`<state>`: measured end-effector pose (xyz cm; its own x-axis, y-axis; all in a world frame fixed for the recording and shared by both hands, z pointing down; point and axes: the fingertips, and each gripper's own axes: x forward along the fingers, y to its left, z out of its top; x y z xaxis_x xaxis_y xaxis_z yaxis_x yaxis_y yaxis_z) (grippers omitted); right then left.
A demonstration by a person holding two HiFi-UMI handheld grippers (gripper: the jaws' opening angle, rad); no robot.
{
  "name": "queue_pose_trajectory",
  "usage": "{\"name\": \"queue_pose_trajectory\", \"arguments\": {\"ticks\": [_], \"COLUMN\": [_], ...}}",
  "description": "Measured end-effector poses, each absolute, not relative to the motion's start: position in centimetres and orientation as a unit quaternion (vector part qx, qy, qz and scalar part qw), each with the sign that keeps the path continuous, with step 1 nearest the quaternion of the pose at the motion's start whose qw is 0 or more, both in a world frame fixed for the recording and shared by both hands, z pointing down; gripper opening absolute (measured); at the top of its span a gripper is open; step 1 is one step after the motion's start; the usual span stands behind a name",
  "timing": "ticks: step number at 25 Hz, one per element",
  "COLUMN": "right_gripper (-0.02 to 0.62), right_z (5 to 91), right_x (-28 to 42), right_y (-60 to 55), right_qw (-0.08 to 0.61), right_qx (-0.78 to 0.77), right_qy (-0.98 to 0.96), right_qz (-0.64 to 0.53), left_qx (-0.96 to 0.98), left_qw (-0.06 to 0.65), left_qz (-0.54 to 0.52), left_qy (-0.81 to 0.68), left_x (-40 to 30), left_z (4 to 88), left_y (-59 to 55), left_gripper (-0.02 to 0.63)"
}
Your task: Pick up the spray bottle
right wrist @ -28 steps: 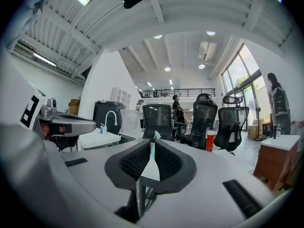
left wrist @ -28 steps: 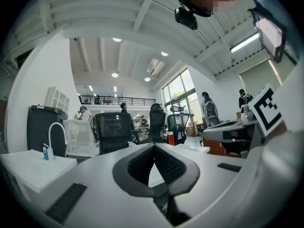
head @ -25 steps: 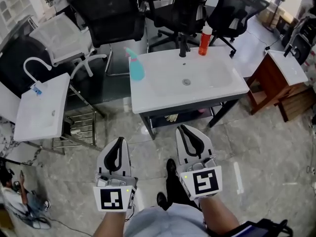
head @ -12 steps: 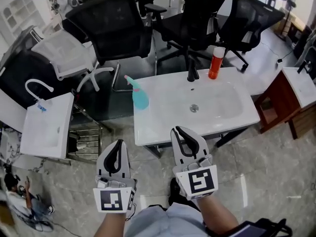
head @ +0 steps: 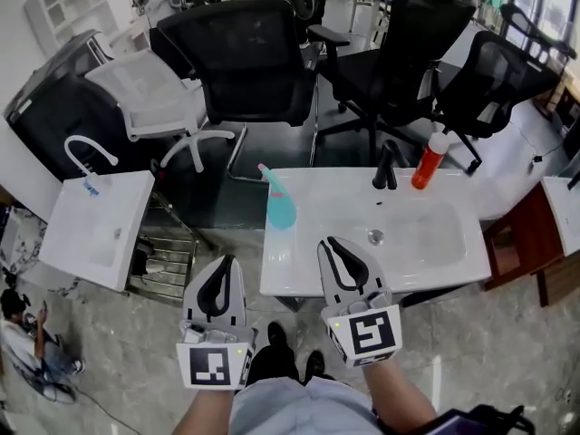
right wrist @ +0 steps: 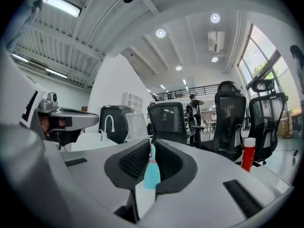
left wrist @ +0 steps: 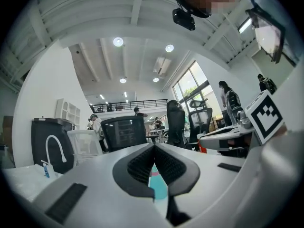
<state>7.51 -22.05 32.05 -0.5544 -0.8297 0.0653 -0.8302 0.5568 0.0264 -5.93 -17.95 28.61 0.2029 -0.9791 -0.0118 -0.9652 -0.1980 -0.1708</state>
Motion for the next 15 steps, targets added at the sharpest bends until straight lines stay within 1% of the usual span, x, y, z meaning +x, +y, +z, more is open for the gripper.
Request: {"name": "queue_pose_trajectory", "arguments": {"ticks": [5, 9, 13, 15], "right_gripper": [0.058, 0.077, 0.114, 0.157], "right_z": [32.9, 34.2, 35.7, 36.3], "right_x": [5.4, 3.8, 2.2, 1.5], "right_y": [-24.2, -26.3, -28.7, -30.4], "right_qw": [0.046, 0.058, 0.066, 0.067], "right_qx": [0.452, 0.445, 0.444, 0.449], "right_qy": [-0.891, -0.894, -0.893, -0.891], "right_qz": [0.004, 0.009, 0.014, 0.012], "left_qx": [-0.763, -0.763, -0.771, -0.775], "left_qw": [0.077, 0.065, 0.047, 0.042], "left_qz": [-0.056, -0.056, -0.061, -0.062], "left_qy": [0.639, 0.641, 0.633, 0.627], "left_x": [-7.9, -9.5, -10.9, -11.5], "left_z": [29.0, 30.4, 32.0, 32.6], "left_y": [-19.9, -22.3, -25.2, -26.9], "left_gripper": [0.018, 0.018, 0.018, 0.018]}}
